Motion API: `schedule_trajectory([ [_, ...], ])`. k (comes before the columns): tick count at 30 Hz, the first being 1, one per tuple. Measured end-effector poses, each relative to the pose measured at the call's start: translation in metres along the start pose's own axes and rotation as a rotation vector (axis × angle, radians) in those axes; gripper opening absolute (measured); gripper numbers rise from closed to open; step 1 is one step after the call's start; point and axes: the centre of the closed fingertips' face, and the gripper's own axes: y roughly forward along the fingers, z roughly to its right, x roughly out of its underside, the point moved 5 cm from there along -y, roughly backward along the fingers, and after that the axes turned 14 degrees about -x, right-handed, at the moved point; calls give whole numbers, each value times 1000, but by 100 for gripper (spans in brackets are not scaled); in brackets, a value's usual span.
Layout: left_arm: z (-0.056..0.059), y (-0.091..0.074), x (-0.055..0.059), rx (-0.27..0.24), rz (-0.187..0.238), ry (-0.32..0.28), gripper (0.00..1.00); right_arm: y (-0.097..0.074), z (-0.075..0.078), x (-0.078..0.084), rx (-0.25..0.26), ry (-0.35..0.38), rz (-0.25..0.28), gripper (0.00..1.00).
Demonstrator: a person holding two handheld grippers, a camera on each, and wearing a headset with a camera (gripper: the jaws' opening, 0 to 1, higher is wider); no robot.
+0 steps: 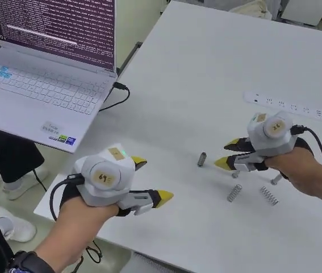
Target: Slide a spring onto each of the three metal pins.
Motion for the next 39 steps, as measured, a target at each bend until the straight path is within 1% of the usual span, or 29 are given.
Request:
schedule_trajectory([
  [2, 1, -1, 0, 2, 1, 4, 52, -3, -2, 2, 8, 12, 5, 36],
  [4, 2, -2, -1, 3, 1, 7, 52, -8, -5, 3, 24, 26, 37, 37],
  [7, 1, -2, -2, 1, 6, 3, 51, -12, -5, 7, 32, 46, 69, 38],
  [10, 1, -3, -4, -1, 8, 5, 51, -19, -8, 10, 49, 59, 98, 38],
  [14, 1, -3, -5, -1, 8, 9, 52, -28, -8, 16, 68, 70, 119, 39],
  [17, 1, -3, -6, -1, 7, 12, 52, -37, -11, 19, 88, 83, 145, 41],
  [19, 0, -2, -6, -1, 7, 13, 52, -42, -17, 21, 100, 95, 161, 42],
  [24, 0, 0, -10, -1, 11, 11, 52, -55, -19, 31, 126, 113, 182, 44],
  [27, 0, 3, -11, 0, 13, 11, 52, -64, -23, 37, 143, 127, 199, 45],
  [29, 1, 4, -13, 2, 15, 13, 52, -72, -21, 43, 158, 140, 213, 46],
  [39, 1, 13, -23, 12, 22, 19, 53, -99, -31, 63, 208, 191, 261, 48],
])
